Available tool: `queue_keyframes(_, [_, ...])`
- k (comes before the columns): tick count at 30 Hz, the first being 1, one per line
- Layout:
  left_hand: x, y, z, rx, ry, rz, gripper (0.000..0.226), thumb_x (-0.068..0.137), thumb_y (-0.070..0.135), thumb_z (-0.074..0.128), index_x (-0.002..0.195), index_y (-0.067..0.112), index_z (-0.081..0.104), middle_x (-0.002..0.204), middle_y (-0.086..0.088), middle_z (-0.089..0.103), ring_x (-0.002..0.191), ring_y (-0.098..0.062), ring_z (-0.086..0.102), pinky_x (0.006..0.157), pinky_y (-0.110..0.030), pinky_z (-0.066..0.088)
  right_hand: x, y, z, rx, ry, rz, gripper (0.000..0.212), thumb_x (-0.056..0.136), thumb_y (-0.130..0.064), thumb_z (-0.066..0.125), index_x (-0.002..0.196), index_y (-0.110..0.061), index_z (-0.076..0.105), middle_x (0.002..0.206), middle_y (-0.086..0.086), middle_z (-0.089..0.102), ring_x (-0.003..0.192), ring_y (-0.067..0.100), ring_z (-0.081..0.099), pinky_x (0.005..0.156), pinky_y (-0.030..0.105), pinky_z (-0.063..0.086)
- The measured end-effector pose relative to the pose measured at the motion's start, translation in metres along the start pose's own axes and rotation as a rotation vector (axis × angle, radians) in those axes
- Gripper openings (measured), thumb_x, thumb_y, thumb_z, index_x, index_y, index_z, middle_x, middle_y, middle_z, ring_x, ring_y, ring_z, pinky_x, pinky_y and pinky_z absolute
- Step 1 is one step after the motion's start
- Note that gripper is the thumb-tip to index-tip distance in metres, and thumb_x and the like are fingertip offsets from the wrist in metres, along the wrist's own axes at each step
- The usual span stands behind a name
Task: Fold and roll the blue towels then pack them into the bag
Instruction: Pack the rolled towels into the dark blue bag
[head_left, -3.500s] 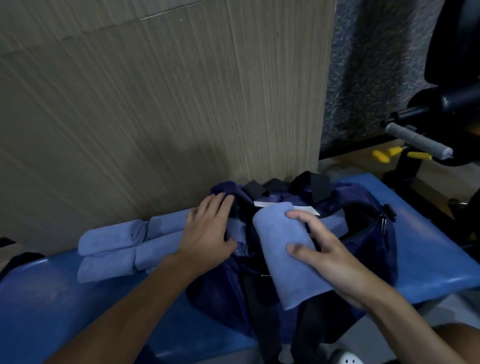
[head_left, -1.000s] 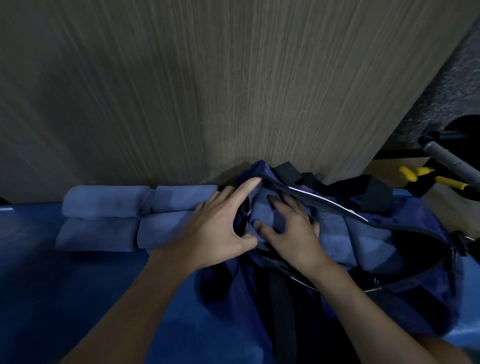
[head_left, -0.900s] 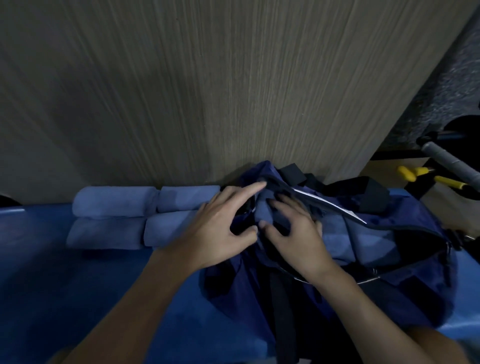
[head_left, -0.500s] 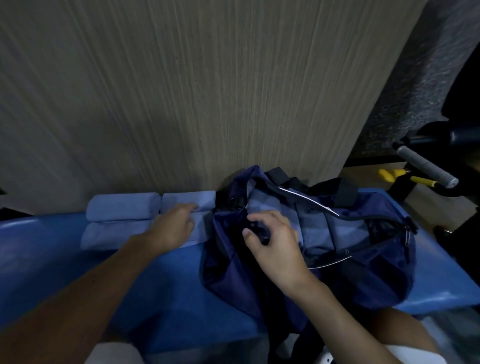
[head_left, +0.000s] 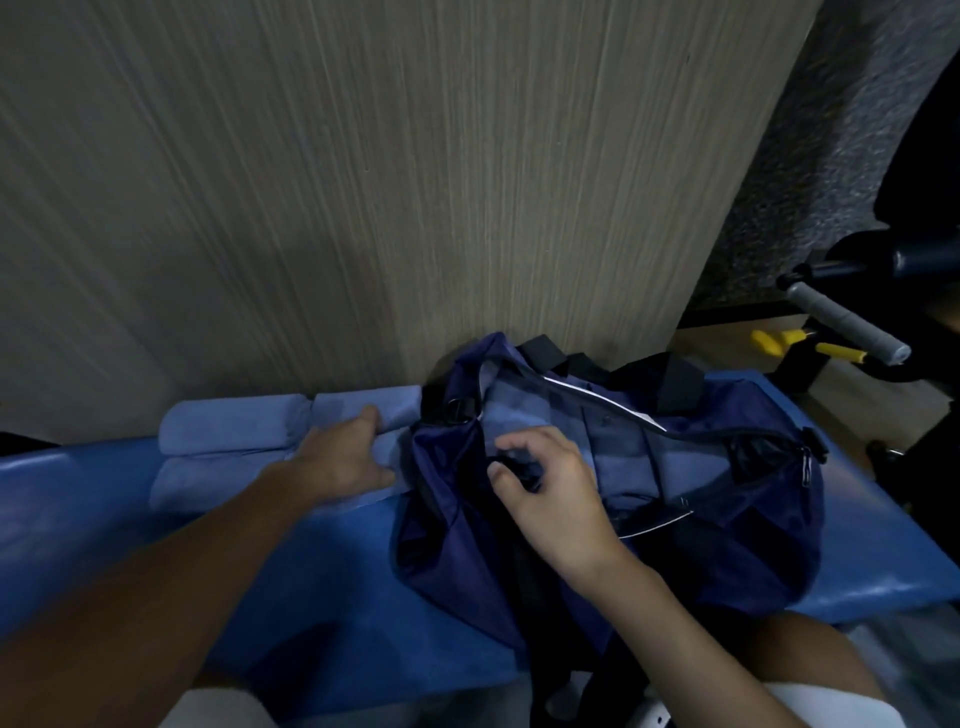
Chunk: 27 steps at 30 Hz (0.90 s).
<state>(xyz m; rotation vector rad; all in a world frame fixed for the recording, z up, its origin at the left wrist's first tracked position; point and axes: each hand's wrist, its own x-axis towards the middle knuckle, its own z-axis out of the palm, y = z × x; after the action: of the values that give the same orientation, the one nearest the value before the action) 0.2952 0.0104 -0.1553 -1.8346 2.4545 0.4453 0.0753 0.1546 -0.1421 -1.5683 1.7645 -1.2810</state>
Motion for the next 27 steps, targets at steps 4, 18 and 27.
queue_keyframes(4, [-0.003,-0.001,-0.004,-0.123,0.091,-0.03,0.035,0.082,0.041,0.07,0.102,0.015,0.056,0.108,-0.003,0.062,0.098,-0.021,0.058,0.083,-0.034,0.049,-0.001,0.001,-0.001,0.006,0.0,-0.003,0.018,0.081,-0.036,0.064,0.09,-0.05,0.056,0.105,-0.026,0.054,0.106,0.005,0.053,0.094,0.049,0.045])
queue_keyframes(18, [-0.105,0.089,-0.074,-0.853,0.69,0.146,0.035,0.08,0.027,0.076,0.105,0.026,0.05,0.095,0.016,0.059,0.085,0.005,0.059,0.068,-0.013,0.047,-0.012,-0.047,-0.014,0.422,-0.126,0.029,0.047,0.086,-0.028,0.07,0.128,-0.031,0.048,0.114,-0.006,0.062,0.112,-0.002,0.054,0.096,0.012,0.038])
queue_keyframes(27, [-0.105,0.153,-0.063,-0.964,0.534,0.335,0.032,0.08,0.017,0.076,0.101,0.023,0.053,0.089,0.009,0.061,0.075,0.004,0.06,0.063,-0.011,0.047,-0.019,-0.047,-0.048,0.887,-0.229,0.142,0.059,0.088,-0.02,0.064,0.139,-0.033,0.038,0.117,0.006,0.068,0.11,0.021,0.066,0.092,0.035,0.054])
